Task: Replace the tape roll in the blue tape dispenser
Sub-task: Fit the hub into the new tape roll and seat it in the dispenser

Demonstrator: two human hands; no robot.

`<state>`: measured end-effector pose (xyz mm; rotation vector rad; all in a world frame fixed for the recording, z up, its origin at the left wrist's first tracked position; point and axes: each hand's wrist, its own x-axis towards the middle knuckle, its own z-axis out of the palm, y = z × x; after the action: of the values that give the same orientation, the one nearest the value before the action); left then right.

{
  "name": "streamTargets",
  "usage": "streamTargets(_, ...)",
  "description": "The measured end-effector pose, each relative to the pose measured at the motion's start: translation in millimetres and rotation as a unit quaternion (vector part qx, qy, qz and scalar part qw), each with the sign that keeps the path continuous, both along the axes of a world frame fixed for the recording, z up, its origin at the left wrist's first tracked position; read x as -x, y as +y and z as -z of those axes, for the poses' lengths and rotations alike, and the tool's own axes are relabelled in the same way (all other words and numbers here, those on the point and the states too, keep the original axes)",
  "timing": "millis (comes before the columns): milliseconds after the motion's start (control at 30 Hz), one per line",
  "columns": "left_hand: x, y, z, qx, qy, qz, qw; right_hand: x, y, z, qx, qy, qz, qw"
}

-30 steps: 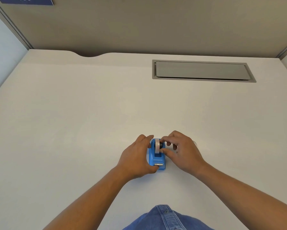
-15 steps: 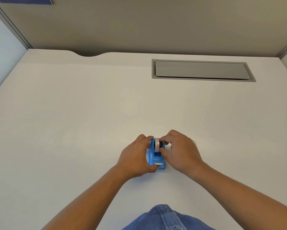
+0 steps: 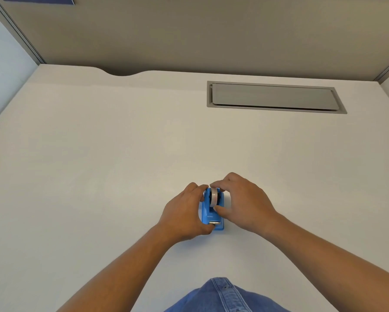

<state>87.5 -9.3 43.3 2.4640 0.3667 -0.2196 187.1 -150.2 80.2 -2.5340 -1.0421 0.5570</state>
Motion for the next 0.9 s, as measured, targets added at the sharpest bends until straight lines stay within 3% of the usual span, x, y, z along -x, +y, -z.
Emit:
streamTargets(400, -1.4, -2.4, -1.4, -0.01, 0.002, -0.005, 1.0, 4.3, 14.8, 0.5, 0.07, -0.079, -0.062, 0.992)
streamTargets(900, 0.3, 6.2, -13.2, 0.001, 0.016, -0.001, 1.0, 3.4, 0.2, -4.6, 0.028, -0.002, -0.017, 0.999)
